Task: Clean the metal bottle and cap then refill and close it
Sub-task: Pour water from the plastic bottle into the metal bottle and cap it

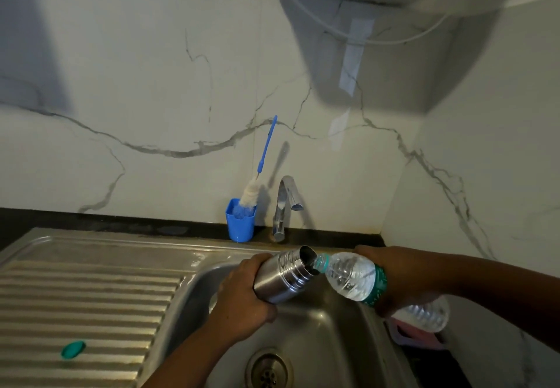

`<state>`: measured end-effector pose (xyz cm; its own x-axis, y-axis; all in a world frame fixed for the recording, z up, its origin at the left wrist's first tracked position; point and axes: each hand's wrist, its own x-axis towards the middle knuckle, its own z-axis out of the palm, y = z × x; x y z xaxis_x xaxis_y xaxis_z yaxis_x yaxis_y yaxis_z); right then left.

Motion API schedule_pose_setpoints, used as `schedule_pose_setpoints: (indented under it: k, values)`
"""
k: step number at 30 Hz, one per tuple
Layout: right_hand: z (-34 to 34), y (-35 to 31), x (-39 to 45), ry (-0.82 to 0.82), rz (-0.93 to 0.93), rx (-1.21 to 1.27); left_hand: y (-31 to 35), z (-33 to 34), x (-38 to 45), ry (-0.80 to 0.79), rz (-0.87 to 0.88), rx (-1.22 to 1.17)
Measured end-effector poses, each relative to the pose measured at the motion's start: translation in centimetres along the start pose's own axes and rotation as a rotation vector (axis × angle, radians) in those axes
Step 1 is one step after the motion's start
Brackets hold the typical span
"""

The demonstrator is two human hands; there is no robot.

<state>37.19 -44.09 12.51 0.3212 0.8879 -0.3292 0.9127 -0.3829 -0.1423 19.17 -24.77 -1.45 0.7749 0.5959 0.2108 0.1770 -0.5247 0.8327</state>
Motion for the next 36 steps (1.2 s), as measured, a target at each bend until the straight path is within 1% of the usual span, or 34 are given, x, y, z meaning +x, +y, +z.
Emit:
schedule_pose_setpoints:
  k: [5, 19, 24, 30, 36]
  values:
    - [-0.2, -0.7, -0.8, -0.007, -0.013, 0.051, 0.3, -0.3, -0.7, 0.011, -0.019, -0.002]
    - [-0.4, -1.0, -1.6, -0.022, -0.058, 0.016, 1.1, -0.6, -1.8, 0.021, -0.046, 0.093]
    - [0.4, -0.9, -1.5, -0.044, -0.034, -0.047, 1.2, -0.7, -2.3, 0.024, -0.047, 0.124]
    - [0.2, -1.6, -1.8, -0.033, -0.035, -0.049, 1.3, -0.7, -3.0, 0.022, -0.060, 0.099]
    - [0.8, -1.5, -1.6, -0.052, -0.035, -0.122, 0.9, -0.4, -3.4, 0.015, -0.071, 0.098]
